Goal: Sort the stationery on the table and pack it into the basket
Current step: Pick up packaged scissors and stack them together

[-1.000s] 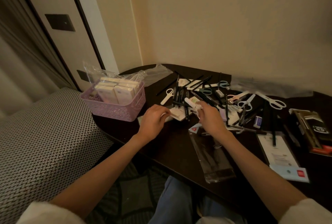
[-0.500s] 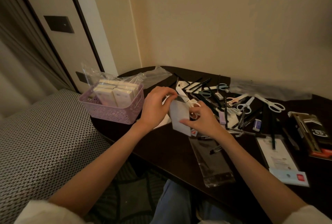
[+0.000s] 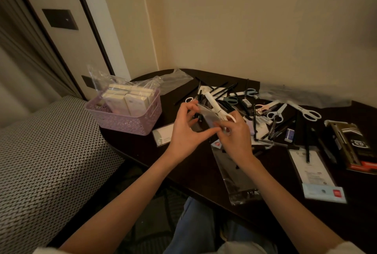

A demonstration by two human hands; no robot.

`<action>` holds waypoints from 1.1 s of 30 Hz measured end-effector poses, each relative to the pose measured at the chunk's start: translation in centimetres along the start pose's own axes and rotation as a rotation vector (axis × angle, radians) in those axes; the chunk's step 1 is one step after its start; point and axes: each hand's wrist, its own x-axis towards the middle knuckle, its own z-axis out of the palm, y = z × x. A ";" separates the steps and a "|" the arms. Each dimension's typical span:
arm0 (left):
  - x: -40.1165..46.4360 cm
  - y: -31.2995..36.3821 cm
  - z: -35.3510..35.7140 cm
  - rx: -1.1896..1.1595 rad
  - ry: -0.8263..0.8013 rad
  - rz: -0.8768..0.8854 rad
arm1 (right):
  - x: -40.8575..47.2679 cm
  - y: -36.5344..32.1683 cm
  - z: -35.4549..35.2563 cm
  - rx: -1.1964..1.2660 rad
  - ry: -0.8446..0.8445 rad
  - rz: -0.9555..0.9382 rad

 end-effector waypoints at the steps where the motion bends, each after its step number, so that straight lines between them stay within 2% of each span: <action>1: -0.3 0.0 0.4 0.005 0.015 0.007 | -0.1 0.0 0.1 0.012 -0.009 0.007; 9: -0.6 -0.2 2.0 0.025 0.184 0.010 | -0.9 0.0 0.6 -0.048 -0.048 -0.026; 12: -0.4 -0.6 1.5 0.041 0.225 0.010 | -1.0 0.3 0.3 -0.020 -0.150 -0.036; 15: 0.0 -1.2 0.3 0.071 0.243 0.035 | -1.2 1.0 -0.3 0.021 -0.287 0.070; 17: 0.2 -1.8 -0.7 0.141 0.234 0.066 | -1.3 1.3 -0.9 0.106 -0.275 0.113; 21: -0.3 -2.4 -2.4 0.349 0.158 0.138 | -0.6 1.2 -2.6 0.268 -0.193 0.099; 25: -0.3 -2.4 -3.5 0.479 0.015 0.138 | 0.3 -0.6 -5.8 0.428 -0.302 0.074; 29: 0.6 -1.8 -3.9 0.602 -0.128 0.115 | 1.1 -1.9 -7.9 0.502 -0.336 0.124; 33: 1.4 -1.4 -3.7 0.650 -0.241 0.124 | 1.9 -3.1 -9.4 0.482 -0.426 0.142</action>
